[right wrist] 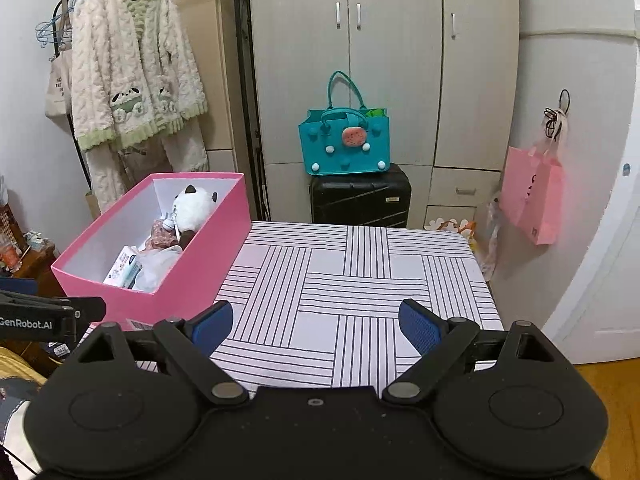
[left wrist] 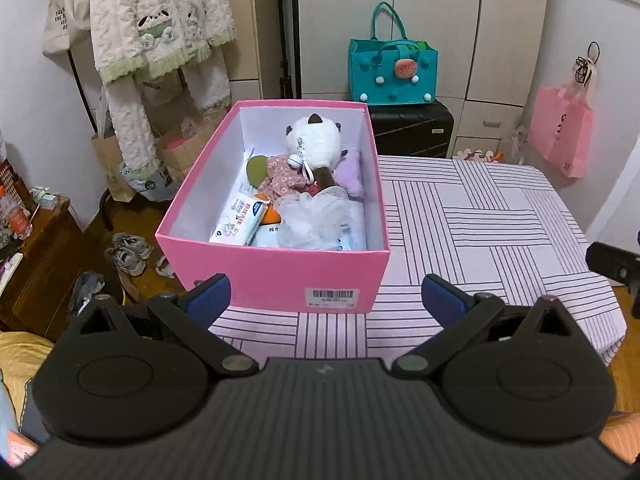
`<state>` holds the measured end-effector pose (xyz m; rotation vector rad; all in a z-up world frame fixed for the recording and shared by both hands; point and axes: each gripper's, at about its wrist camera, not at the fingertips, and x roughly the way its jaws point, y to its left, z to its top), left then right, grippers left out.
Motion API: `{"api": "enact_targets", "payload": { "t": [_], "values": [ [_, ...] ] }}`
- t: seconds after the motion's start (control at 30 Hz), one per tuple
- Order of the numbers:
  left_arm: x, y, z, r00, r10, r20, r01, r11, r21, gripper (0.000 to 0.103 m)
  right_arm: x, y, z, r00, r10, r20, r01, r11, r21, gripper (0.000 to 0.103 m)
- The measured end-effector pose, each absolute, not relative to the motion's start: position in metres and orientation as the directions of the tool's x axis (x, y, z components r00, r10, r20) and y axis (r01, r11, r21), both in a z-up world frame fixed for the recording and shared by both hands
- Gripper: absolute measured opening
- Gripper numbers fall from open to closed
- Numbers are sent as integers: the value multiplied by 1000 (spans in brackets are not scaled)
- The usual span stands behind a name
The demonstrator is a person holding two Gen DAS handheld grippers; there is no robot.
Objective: Organize soft objects
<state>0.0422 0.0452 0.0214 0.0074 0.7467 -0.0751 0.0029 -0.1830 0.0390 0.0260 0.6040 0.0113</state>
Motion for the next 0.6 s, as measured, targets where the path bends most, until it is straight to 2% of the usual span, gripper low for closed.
{"api": "enact_targets", "payload": {
  "t": [0.3,0.6],
  "values": [
    [37,41,22,763,-10,-646,40,999,32,103,-6,-183,38,829,13,-559,3,1000,28,92],
    [36,37,17,789,-9,-614,49,998,49,103,-10,-183,32,846,-14,-534,23,1000,10,92]
  ]
}}
